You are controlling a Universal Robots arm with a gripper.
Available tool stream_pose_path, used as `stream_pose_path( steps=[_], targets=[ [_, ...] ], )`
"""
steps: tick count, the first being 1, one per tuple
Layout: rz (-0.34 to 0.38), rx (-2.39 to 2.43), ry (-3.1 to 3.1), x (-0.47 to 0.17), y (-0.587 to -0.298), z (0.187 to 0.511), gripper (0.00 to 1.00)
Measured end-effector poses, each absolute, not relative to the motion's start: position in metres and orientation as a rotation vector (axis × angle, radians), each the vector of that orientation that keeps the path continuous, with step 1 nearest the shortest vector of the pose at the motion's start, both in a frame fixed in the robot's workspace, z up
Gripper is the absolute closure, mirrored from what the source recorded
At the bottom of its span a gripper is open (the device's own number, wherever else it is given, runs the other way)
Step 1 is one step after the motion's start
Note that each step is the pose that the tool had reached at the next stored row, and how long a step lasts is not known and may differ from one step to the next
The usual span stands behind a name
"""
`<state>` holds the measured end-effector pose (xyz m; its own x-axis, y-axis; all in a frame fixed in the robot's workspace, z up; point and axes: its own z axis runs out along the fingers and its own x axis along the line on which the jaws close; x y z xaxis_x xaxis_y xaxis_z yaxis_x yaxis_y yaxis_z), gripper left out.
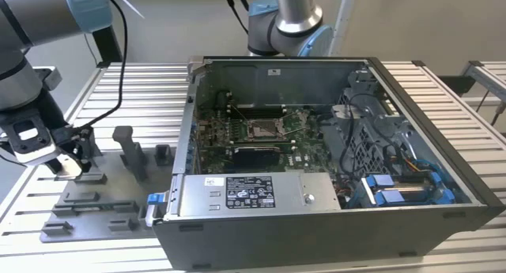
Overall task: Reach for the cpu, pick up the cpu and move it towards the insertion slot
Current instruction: 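Pick up the cpu and move it towards the insertion slot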
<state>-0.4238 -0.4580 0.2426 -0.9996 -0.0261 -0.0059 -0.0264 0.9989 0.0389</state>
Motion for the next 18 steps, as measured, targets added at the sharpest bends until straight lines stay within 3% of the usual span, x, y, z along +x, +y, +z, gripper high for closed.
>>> stream_pose_path(
  steps=[18],
  targets=[
    [0.061, -0.041, 3.138, -0.424, -0.458, 0.26, 1.0]
  ],
)
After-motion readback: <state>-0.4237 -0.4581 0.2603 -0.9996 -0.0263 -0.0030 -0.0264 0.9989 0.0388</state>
